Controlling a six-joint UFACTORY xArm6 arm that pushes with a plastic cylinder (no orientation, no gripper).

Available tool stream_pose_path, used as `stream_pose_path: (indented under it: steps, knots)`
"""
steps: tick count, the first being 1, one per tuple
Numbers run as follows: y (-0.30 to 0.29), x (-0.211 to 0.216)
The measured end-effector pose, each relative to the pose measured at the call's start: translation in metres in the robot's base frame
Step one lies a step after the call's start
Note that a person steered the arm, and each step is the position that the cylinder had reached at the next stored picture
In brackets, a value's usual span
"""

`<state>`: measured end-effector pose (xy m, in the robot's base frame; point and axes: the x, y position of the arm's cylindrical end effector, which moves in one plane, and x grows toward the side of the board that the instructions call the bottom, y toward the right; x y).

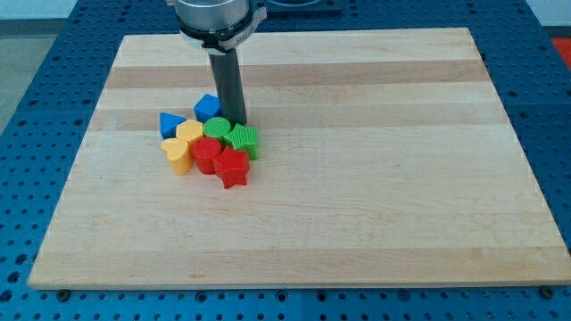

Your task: Push the green star into the red star

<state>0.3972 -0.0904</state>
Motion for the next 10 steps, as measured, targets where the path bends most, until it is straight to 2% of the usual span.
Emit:
stream_pose_path:
  steps: [1, 3, 4, 5, 6, 7, 8, 9, 10]
  knots:
    - [-0.004, 0.003]
    - [0.057, -0.009]
    - [0.057, -0.005]
    - [0.047, 0.043]
    - [0.039, 0.050]
    - [0.039, -0.028]
    - [0.032, -0.071]
    - [0.031, -0.071]
    - [0.055, -0.025]
